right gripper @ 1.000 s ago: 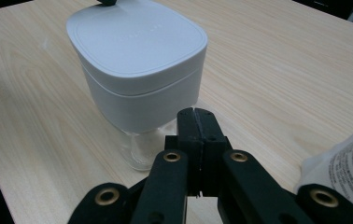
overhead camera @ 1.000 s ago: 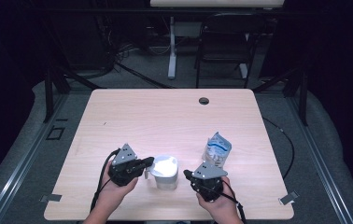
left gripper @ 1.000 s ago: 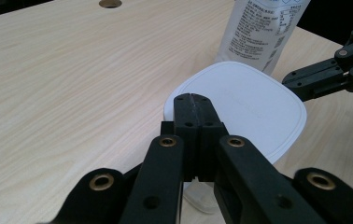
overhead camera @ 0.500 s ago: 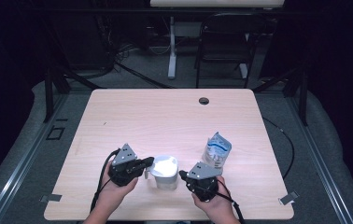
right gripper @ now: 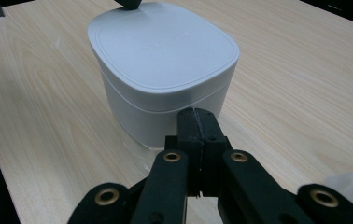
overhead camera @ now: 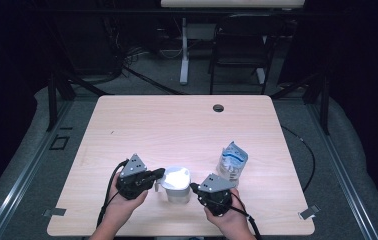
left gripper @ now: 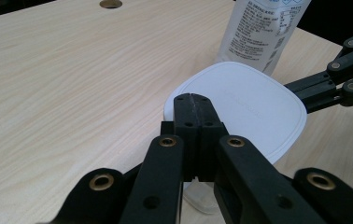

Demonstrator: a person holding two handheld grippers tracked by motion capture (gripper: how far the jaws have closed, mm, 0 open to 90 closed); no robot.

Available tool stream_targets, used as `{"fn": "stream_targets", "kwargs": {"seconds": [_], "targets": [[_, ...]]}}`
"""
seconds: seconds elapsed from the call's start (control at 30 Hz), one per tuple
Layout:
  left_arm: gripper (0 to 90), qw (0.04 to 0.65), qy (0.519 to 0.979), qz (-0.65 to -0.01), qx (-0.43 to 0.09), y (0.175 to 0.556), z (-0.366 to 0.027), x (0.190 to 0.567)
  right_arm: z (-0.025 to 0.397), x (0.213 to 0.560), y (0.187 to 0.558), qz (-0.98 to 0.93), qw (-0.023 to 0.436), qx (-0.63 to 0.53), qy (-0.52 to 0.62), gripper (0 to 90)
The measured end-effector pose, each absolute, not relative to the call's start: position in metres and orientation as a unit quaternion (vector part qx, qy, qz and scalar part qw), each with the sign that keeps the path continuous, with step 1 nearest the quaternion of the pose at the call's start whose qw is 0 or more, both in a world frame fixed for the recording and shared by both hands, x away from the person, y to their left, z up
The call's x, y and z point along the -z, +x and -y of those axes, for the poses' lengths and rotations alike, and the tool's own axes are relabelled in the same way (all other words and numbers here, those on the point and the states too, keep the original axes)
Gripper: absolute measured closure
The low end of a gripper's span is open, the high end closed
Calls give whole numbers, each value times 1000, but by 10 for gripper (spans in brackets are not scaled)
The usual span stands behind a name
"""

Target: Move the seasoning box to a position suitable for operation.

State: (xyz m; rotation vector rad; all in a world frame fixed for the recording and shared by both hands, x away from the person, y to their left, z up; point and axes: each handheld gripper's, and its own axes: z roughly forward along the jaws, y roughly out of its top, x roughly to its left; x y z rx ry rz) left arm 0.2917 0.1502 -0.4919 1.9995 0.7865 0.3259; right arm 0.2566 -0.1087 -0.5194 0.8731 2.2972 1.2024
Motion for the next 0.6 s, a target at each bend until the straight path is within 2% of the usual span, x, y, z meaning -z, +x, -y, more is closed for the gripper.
{"fn": "stream_targets", "kwargs": {"seconds": [0.6], "targets": [[900, 465, 815, -319, -132, 292, -150, 492, 109, 514, 255, -821, 205, -436, 308, 900]]}}
